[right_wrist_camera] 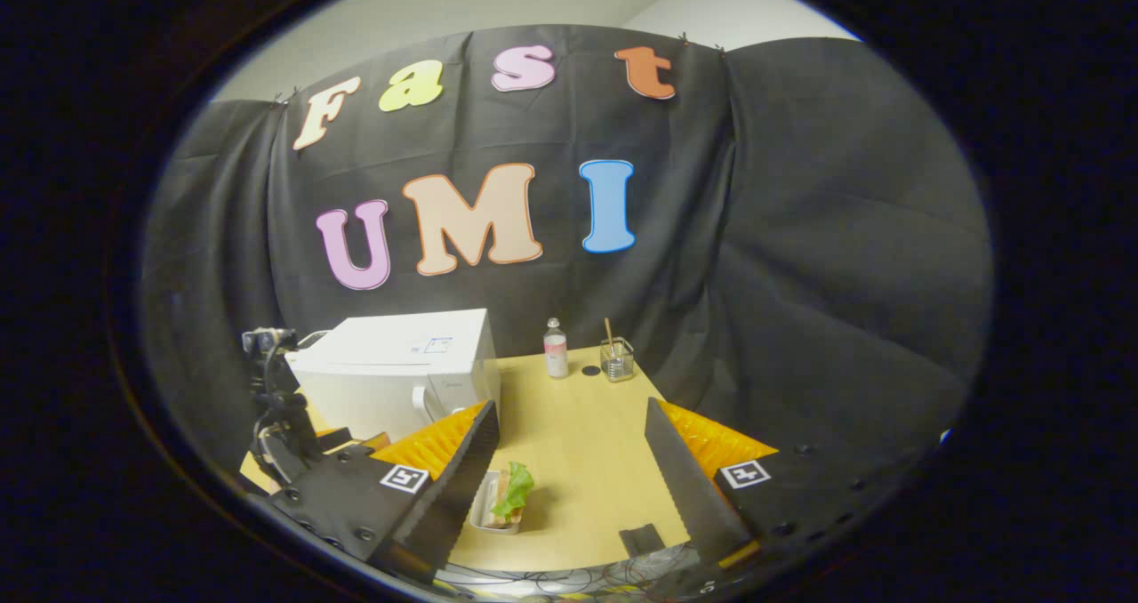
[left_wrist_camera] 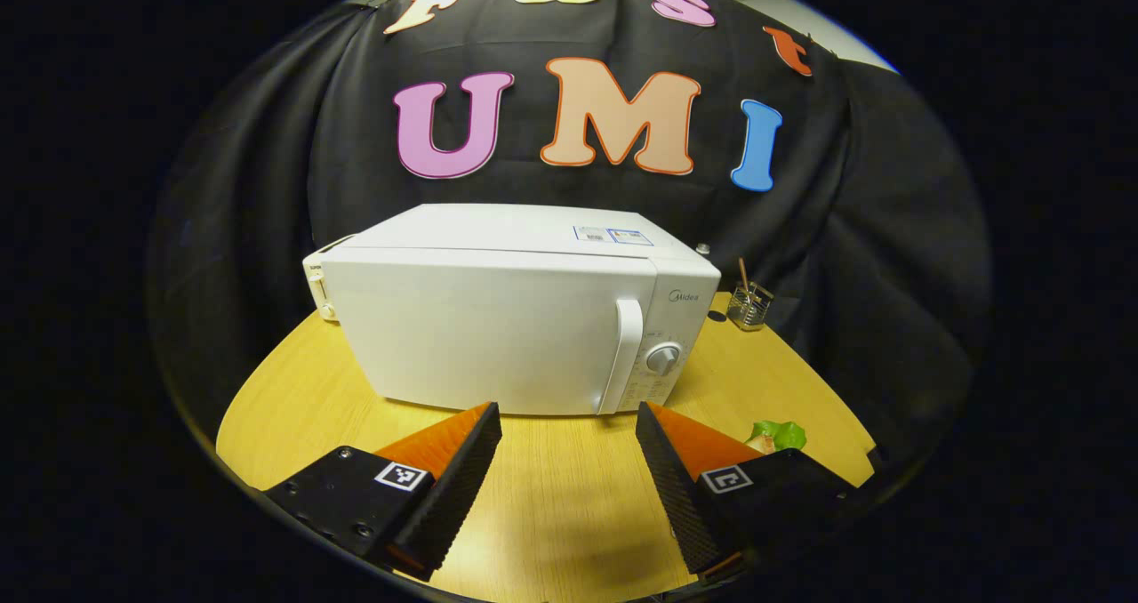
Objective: Open the microwave oven with the left hand, put the food in, and close the microwave oven.
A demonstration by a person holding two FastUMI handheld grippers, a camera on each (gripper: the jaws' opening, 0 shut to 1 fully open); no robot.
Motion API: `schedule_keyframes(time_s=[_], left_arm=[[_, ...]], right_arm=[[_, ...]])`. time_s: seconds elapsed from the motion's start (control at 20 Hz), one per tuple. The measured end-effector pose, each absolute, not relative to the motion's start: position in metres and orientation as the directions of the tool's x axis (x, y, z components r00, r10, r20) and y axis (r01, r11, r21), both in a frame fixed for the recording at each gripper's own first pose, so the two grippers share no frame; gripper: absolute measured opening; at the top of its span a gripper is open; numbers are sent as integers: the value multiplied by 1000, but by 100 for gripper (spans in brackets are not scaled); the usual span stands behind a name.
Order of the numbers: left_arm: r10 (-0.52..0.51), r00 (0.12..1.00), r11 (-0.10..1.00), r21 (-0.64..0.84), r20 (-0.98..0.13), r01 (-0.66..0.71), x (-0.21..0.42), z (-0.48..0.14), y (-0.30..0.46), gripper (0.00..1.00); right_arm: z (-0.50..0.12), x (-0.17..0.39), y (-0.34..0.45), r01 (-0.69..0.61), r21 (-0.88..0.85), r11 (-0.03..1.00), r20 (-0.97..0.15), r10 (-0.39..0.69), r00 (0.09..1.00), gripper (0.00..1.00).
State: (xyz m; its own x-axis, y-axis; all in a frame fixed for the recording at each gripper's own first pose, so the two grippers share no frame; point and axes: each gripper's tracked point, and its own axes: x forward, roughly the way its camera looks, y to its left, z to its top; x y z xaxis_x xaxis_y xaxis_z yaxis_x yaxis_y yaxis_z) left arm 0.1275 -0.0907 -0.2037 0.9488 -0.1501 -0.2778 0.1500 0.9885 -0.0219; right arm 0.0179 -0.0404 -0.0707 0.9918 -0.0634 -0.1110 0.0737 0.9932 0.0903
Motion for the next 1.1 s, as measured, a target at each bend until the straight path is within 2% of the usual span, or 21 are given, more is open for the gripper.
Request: schedule_keyframes(time_s=[0.1,0.15,0.35,0.8,0.85,1.1], left_arm=[[-160,945,986,-1,-286,167,143,-211,-98,96],[-168,944,984,8,-285,178,150,-213,-104,96],[-189,939,979,18,-287,202,179,-220,-124,96],[-170,934,980,48,-313,194,225,-240,-138,96],[-169,932,980,45,-320,193,227,-243,-139,95],[-144,934,981,78,-327,178,238,-246,-134,82]], right_arm=[[-75,16,-45,93,93,991,-120,-82,989,100],[-76,14,-50,106,90,990,-122,-95,988,97],[-82,11,-64,148,77,986,-133,-137,982,97],[-94,15,-87,192,86,978,-163,-176,971,100],[-96,16,-90,198,81,977,-169,-182,969,97],[-99,20,-103,214,75,974,-185,-198,963,100]])
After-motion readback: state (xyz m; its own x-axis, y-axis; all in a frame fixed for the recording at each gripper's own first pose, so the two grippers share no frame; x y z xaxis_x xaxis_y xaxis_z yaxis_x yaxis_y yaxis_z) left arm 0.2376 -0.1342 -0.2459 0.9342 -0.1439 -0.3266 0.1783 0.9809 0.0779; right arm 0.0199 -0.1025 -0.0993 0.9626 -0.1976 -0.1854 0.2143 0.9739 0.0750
